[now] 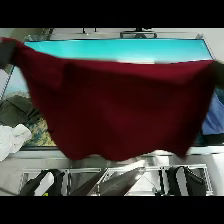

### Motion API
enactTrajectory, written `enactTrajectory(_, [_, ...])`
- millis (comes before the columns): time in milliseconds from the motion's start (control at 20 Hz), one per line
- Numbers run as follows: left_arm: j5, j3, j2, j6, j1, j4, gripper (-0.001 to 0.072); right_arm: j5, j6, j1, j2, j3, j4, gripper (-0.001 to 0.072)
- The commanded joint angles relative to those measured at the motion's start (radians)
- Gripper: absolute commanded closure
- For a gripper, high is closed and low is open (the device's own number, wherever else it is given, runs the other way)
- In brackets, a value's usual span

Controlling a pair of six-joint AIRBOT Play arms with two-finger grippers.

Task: Fold the shirts.

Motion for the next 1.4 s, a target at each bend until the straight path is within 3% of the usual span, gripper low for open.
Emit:
enactTrajectory(0, [0.121, 0.095, -0.339, 0.089, -0.146, 0.146, 0.0684, -0.219, -0.11, 0.158, -0.256, -0.126, -0.017, 0.0699])
enactTrajectory(150, [0.119, 0.287, -0.643, 0.094, -0.199, 0.164, 0.0686, -0.316, -0.351, 0.261, -0.558, -0.111, 0.222, 0.07])
enactTrajectory(200, [0.118, 0.359, -0.731, 0.091, -0.203, 0.164, 0.0687, -0.301, -0.438, 0.266, -0.669, -0.085, 0.334, 0.07])
enactTrajectory(300, [0.124, 0.477, -0.859, 0.09, -0.198, 0.165, 0.0687, -0.234, -0.509, 0.263, -0.862, 0.0, 0.455, 0.07])
enactTrajectory(600, [0.129, 0.634, -1.022, 0.083, -0.19, 0.213, 0.0696, -0.138, -0.44, 0.269, -1.202, 0.328, 0.468, 0.07])
enactTrajectory(850, [0.142, 0.591, -1.027, -0.039, -0.18, 0.438, 0.0697, -0.139, -0.386, 0.262, -1.268, 0.428, 0.454, 0.07])
enactTrajectory(1000, [0.096, 0.588, -1.026, -0.149, -0.165, 0.557, 0.0697, -0.2, -0.303, 0.254, -1.268, 0.446, 0.303, 0.07])
enactTrajectory(1150, [0.068, 0.588, -1.026, -0.154, -0.171, 0.558, 0.0697, -0.24, -0.211, 0.247, -1.268, 0.471, 0.116, 0.07])
enactTrajectory(1350, [0.064, 0.588, -1.026, -0.161, -0.194, 0.561, 0.0697, -0.297, -0.207, 0.249, -1.268, 0.494, 0.063, 0.07])
